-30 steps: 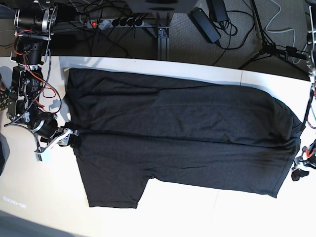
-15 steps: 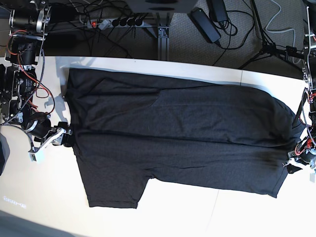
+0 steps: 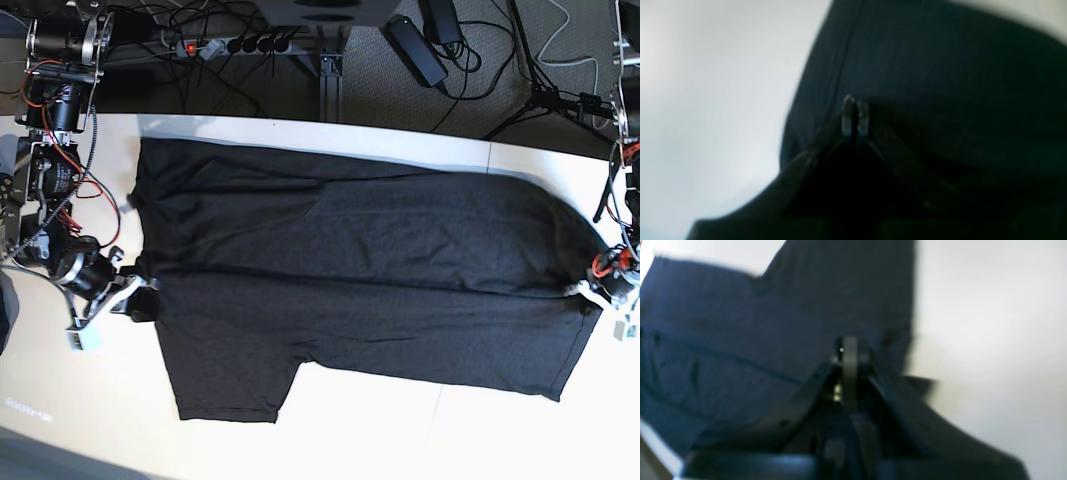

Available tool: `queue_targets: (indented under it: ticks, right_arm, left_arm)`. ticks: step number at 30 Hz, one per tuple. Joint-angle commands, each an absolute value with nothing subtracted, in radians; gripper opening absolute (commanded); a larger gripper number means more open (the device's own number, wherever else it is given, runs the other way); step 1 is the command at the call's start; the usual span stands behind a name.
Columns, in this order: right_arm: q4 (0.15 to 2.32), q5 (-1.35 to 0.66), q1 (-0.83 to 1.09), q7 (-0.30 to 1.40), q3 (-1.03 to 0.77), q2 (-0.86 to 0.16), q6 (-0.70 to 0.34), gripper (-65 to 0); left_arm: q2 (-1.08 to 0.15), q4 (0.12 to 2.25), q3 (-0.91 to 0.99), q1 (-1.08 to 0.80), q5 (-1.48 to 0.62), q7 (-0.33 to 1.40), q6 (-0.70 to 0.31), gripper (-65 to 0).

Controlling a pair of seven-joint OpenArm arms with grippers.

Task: Fold the T-shirt properly
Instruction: 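Grasp the shirt's side edge with the left gripper near the hem, then fold the shirt lengthwise, bringing both grippers toward the collar edge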

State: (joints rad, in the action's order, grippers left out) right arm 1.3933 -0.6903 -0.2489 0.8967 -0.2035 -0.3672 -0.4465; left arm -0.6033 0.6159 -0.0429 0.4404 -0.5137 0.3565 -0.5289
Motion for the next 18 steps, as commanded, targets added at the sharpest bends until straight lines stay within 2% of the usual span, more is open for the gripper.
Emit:
queue_targets:
  ticks: [1, 7, 18]
  right_arm:
    - [1.41, -0.71, -0.271, 0.888, -0.187, -0.369, -0.513, -65.0]
    - [1.406, -0.661, -0.262, 0.894, -0.066, -0.363, -0.513, -65.0]
    - [1.41, -0.659, -0.087, 0.886, -0.059, -0.366, -0.513, -65.0]
  left_arm:
    - [-0.627, 0.632, -0.039, 0.462, -0.523, 0.341, -0.542, -65.0]
    - [-0.618, 0.632, -0.039, 0.389, -0.538, 0.336, -0.542, -65.0]
    - [-0.616, 0.654, -0.039, 0.301, -0.537, 0.292, -0.543, -65.0]
